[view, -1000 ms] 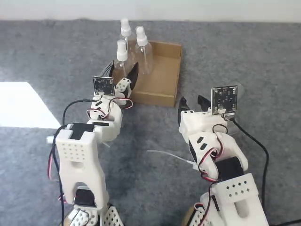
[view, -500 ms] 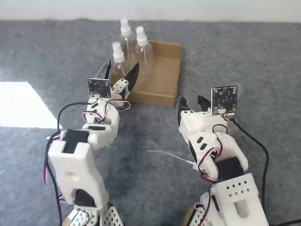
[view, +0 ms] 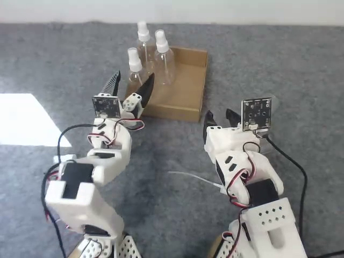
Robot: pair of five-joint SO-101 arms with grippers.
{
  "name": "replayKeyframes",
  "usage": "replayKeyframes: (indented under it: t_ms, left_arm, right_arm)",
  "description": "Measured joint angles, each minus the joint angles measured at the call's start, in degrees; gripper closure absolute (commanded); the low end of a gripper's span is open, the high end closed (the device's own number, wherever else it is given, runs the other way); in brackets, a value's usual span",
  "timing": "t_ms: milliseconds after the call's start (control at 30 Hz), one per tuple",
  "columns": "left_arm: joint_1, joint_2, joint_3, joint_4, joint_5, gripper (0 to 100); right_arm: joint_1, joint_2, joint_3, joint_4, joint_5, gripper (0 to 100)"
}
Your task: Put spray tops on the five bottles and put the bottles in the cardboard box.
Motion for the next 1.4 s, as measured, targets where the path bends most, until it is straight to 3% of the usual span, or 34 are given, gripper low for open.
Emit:
replayKeyframes:
  t_ms: [133, 267, 533, 733, 1000, 1300, 1400]
  left_arm:
    - [0.26, -4.31, 3.34, 0.88, 0.00, 67]
    - [-0.44, -9.49, 4.31, 7.74, 0.00, 67]
    - [-6.77, -24.44, 4.31, 28.57, 5.98, 67]
    - [-8.26, -37.98, 4.40, 47.91, 9.67, 68]
    - [-8.18, -51.60, 4.40, 67.78, 13.80, 68]
    - [-11.87, -59.96, 4.40, 81.23, 21.36, 98]
    - [-12.48, -61.80, 4.40, 84.66, 21.36, 99]
  right_arm:
    - [0.00, 0.00, 0.00, 0.00, 0.00, 83.7]
    - [0.00, 0.00, 0.00, 0.00, 0.00, 83.7]
    - [0.00, 0.00, 0.00, 0.00, 0.00, 83.7]
    - [0.00, 0.00, 0.00, 0.00, 0.00, 83.7]
    - [0.00, 0.00, 0.00, 0.00, 0.00, 83.7]
    - [0.18, 0.00, 0.00, 0.18, 0.18, 83.7]
    - [0.79, 0.00, -0.09, 2.29, 2.11, 83.7]
